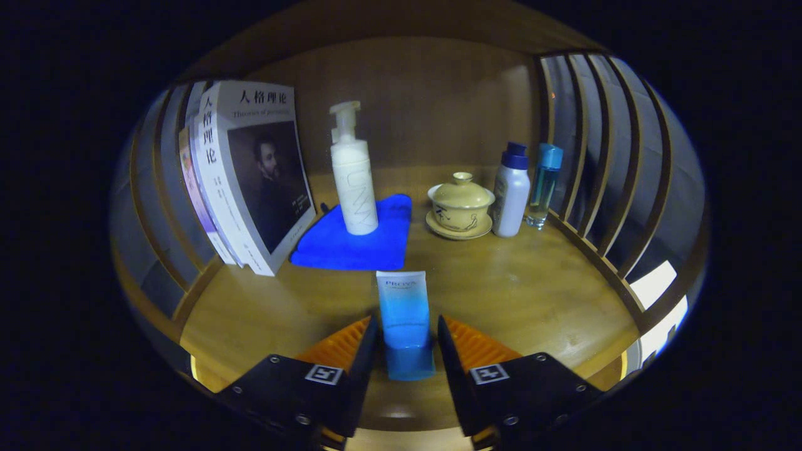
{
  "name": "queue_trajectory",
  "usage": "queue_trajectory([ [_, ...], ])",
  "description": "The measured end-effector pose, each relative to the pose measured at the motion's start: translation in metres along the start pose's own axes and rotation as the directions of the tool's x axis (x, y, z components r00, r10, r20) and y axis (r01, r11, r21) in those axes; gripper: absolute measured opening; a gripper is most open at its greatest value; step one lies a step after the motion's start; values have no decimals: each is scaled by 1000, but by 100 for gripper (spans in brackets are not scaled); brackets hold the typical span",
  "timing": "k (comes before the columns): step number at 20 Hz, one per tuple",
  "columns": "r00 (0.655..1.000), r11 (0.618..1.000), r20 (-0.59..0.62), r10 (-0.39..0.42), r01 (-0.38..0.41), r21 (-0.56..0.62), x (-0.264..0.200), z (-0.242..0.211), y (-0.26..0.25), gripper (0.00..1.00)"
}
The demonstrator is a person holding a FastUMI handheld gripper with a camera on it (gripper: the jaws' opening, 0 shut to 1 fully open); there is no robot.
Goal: Pull open the drawer, take out the items inside it, and place them on the countertop above the cabinet.
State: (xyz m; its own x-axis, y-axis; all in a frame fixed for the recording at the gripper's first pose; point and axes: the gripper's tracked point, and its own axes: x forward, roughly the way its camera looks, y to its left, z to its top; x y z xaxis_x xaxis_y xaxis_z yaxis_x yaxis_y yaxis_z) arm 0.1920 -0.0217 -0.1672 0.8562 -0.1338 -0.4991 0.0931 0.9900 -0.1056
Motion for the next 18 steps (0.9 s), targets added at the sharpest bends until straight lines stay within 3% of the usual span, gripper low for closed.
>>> queue_trajectory([
  [3, 989, 998, 146, 38, -44, 35, -44, 19, 5, 96],
  [8, 938, 999, 346, 35, -22, -41, -159, 14, 8, 95],
  [13, 879, 986, 456, 137, -79, -144, -249, -44, 39, 96],
  [18, 877, 990, 464, 123, -74, -123, -285, -101, 41, 96],
])
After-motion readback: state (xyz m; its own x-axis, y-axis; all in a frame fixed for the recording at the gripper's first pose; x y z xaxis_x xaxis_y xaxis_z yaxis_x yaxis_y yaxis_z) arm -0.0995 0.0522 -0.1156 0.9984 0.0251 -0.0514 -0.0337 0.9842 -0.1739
